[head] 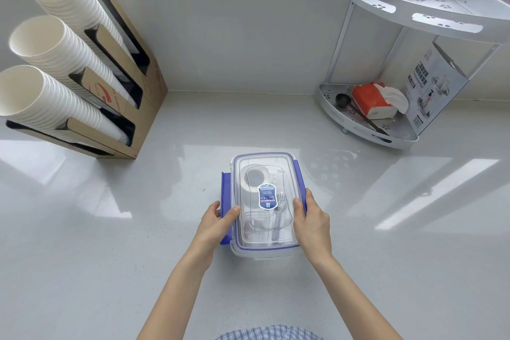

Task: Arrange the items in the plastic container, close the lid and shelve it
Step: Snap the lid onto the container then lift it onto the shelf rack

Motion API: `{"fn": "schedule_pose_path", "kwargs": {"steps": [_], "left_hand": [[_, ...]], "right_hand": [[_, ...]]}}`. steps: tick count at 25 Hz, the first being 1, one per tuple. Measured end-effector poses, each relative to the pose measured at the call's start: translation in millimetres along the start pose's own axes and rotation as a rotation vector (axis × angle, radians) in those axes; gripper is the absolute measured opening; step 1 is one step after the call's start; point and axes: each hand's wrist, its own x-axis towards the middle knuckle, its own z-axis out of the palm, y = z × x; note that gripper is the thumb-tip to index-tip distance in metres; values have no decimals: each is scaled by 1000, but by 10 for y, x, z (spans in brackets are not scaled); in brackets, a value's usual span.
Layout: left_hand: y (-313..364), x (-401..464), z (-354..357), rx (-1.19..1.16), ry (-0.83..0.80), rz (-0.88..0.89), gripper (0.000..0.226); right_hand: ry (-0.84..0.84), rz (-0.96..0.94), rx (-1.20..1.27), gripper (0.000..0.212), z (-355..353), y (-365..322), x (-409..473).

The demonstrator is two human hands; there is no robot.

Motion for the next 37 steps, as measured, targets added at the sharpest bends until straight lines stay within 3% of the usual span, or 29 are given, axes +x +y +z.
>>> {"fn": "schedule_pose_path", "kwargs": {"steps": [4,7,18,27,37], "left_hand": [[39,-62,38,78,38,157,36],[16,-101,76,77,18,221,31],[-52,-46,148,51,7,270,45],[-59,88,229,211,137,302,48],[-76,66,204,126,75,308,50]], "right_hand": [[-11,-5,5,47,6,-4,-6],[-20,-9,9,47,12,-8,-14],[5,-3,-3,48,65,-14,-22],[32,13,2,49,125,12,0],[2,36,126,50,93,59,4]]}}
